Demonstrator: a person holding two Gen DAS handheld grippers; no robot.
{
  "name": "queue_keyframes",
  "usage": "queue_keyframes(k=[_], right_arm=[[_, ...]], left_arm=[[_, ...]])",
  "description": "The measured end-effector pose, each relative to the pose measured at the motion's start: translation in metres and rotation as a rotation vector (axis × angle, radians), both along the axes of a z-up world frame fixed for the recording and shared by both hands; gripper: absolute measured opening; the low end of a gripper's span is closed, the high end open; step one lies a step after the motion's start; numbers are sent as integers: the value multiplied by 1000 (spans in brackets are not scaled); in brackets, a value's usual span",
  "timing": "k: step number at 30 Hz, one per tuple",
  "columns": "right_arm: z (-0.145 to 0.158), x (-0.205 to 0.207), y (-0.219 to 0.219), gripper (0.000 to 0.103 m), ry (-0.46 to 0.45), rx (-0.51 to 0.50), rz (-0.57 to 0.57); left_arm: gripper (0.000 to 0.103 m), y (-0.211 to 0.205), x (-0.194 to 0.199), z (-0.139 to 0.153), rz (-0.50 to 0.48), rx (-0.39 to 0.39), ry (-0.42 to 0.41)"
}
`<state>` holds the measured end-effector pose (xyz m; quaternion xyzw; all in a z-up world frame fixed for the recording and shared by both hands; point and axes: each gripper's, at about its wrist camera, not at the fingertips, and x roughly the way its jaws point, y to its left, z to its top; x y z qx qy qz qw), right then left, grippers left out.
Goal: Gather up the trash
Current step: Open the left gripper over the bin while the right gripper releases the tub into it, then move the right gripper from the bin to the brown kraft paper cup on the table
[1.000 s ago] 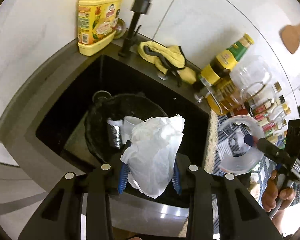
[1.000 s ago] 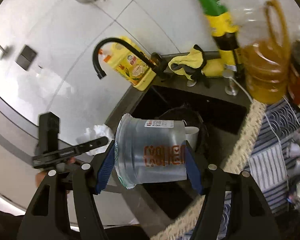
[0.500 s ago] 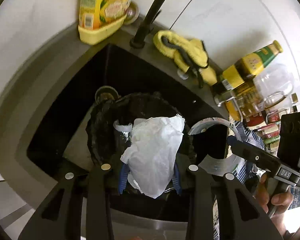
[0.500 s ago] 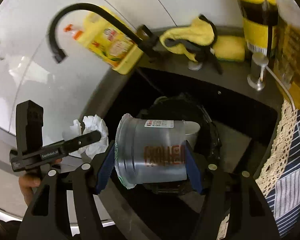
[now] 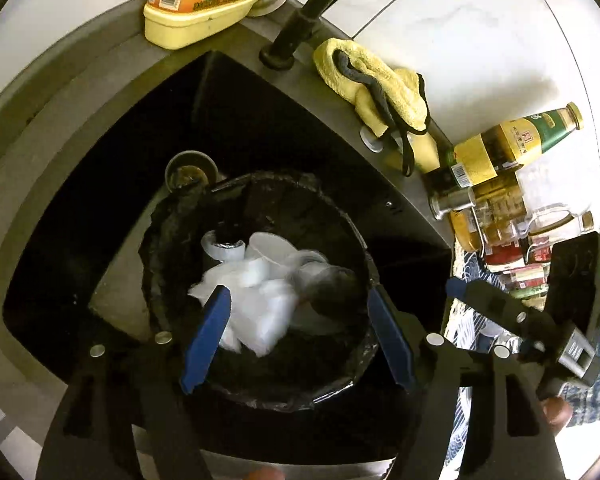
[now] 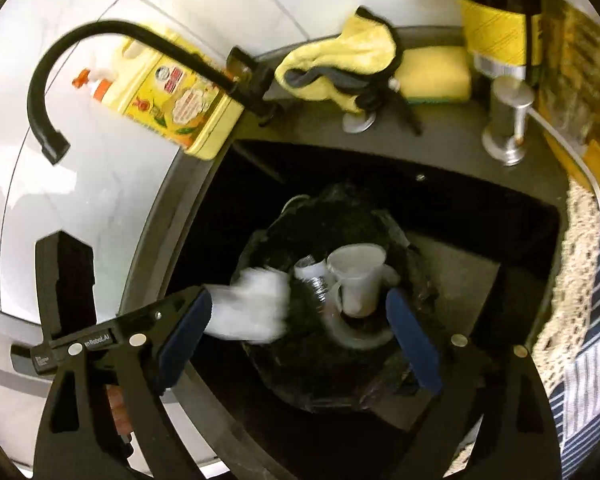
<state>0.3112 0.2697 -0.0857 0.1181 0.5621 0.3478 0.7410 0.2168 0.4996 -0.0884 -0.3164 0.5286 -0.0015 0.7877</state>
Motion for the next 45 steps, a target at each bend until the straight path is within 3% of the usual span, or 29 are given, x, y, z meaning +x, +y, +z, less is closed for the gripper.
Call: queue_keyframes(k=[2,18,24,36,45], right_arm=[[5,-2,-7,88,41,0,24],[22,-49,-54,90,38,-44,-73],[29,-74,-66,90,87,39,-65],[66,-105,-129,90,-14,29,-132],[81,-113,-213,94,-49,26,-260]], left_arm=[[69,2,-2,0,2,-9,2],[69,2,-53,-7,30,-60,-16],[69,-4,-69,-1,21,-73,-17],[69,-42,-62,20,-84,-41,-40],[69,-75,-53,30,-114,9,-41]])
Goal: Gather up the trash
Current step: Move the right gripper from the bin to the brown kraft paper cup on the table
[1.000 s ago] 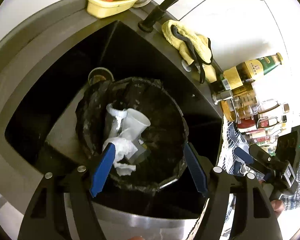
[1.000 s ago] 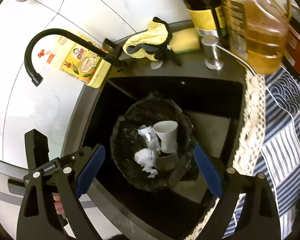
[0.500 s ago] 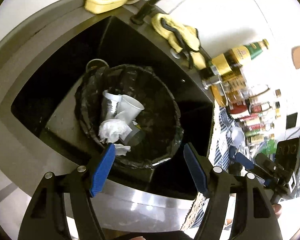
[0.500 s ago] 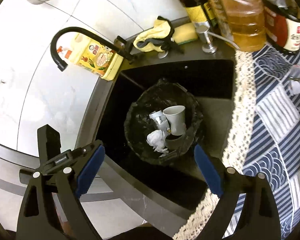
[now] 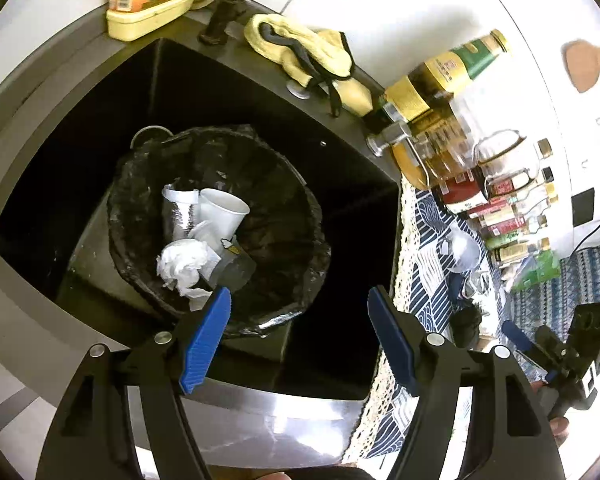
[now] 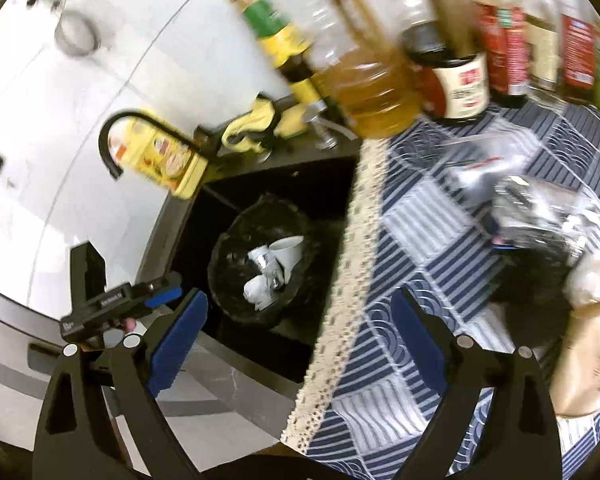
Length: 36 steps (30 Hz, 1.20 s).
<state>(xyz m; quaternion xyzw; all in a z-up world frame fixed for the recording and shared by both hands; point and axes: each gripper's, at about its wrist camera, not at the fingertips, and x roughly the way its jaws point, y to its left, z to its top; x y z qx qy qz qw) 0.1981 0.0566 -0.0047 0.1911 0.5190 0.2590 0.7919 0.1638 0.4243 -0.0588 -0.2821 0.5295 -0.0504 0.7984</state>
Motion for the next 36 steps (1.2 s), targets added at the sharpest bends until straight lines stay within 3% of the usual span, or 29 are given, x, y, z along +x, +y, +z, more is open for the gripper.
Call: queue_keyframes(k=[3,6,10,18,26,34,36], right_arm=[[4,-4,-30,95,-12,8,-31],[6,-7,-66,97,-18,-10,-71],[7,-13,-116,98,-44,-63,-160],[-24,-13,-212,98,48,-62,-246],[-65,-9,-229,98,160,49,-112],[-99,-9,-208,97,192,-1,6],[-109,-6,-206,92,210,-23,14]], left_arm=[[75,-16,2,4,-9,25,6],[77,-35,3,16,2,106,-13],[77,-60,5,27,-2,117,-26],[78,-122,7,35,-32,145,-24],[79,-188,5,48,-77,179,-29],[83,-227,-5,41,-75,189,-5],[83,-234,-8,38,-78,214,6]])
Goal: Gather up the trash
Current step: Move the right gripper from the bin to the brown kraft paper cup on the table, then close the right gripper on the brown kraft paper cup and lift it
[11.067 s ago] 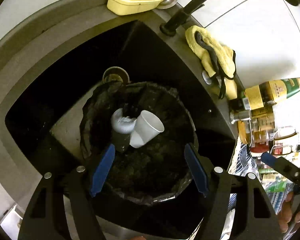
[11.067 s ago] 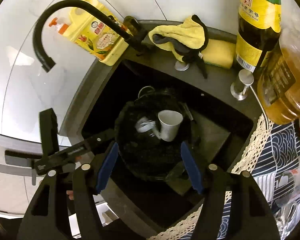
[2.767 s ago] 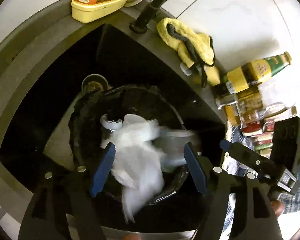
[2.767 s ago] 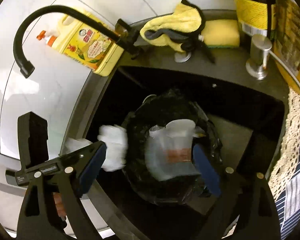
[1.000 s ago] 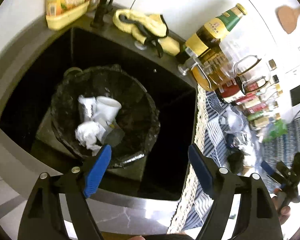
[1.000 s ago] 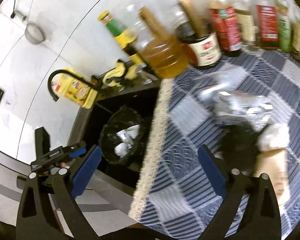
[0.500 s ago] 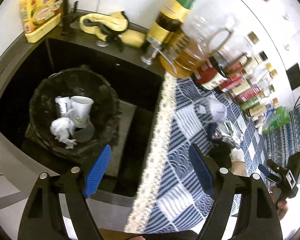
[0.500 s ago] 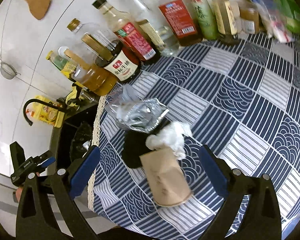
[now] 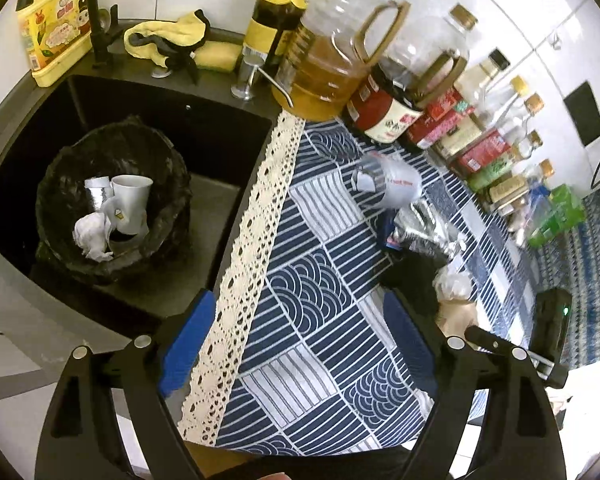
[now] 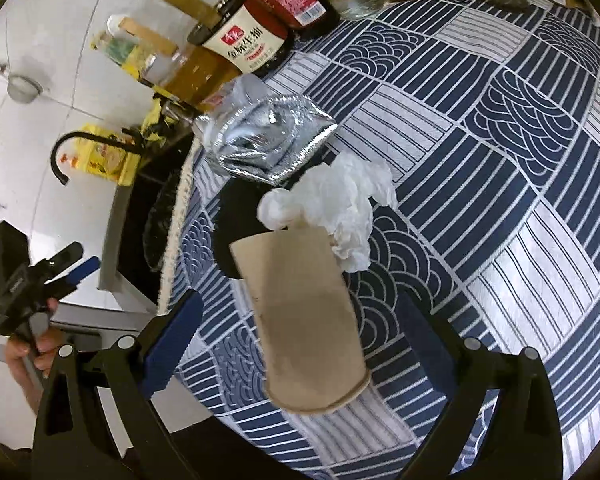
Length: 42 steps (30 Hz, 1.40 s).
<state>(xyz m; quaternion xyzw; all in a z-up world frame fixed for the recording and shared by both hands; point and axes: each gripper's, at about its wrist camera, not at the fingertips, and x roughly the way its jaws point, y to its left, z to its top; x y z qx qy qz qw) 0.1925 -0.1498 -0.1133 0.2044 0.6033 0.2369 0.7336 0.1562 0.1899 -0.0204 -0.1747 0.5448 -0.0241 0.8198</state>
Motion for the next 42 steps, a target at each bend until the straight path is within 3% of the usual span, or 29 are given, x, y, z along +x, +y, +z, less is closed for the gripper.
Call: queue_keyframes(k=[4,9,17,25,32,35,42], right_arm=[[-14,5,-2,83,59,65,19],[-19,10,0,57,90,101,58],[-19,8,-13,55,85,193,104],[19,2,-52,55,-24,296,94],[41,-3,-99,55,-101,344,17],[42,-8,-118,55,-108,354,-13],[26,-11,-148,55,-85,398,-56]], left_arm=[[83,-10,-5,-1,12,0,10],[83,-23,-8,0,18,7,22],[83,-53,-6,-6,18,15,38],[83,-97,6,-29,-15,24,93],[83,-134,34,-53,-55,55,137],[83,-142,49,-66,-39,96,156],[85,-157,71,-88,-56,99,226]])
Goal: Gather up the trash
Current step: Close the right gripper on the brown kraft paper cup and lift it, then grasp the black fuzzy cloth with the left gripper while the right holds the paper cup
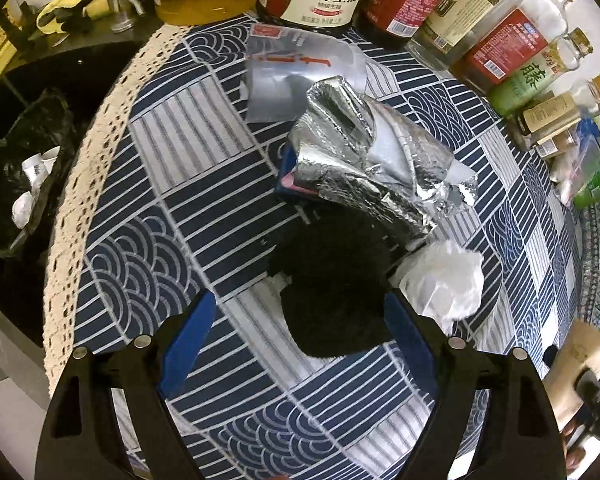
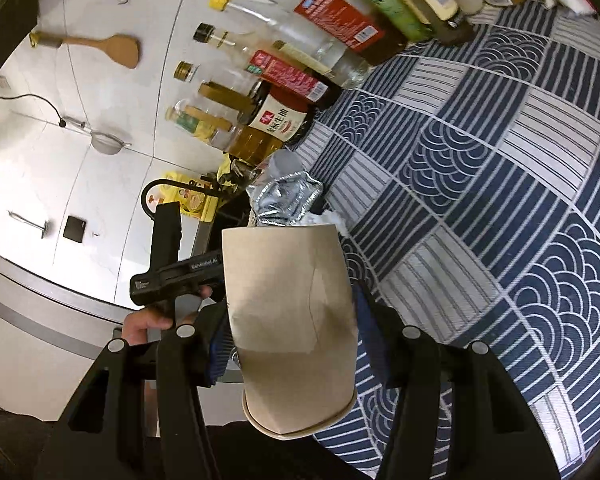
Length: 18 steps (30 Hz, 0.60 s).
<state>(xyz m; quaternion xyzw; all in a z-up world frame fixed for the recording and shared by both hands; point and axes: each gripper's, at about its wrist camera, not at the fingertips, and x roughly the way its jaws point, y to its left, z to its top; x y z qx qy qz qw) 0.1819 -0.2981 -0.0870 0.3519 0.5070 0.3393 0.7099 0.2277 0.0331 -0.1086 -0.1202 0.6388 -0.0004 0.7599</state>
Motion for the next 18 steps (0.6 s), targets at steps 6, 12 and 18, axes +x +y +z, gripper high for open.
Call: queue_keyframes(k=[6,12,18], right_arm=[[-10,2,-4,55,14,70,2],[-12,4,-1,55,9,89,16],[-17,4,4,55,34,79,16]], left_arm=[[82,-11,12,-2,12,4,43],[83,-19,18,-13,19,-21,73],[70,-16,20,-21,59,-111,76]])
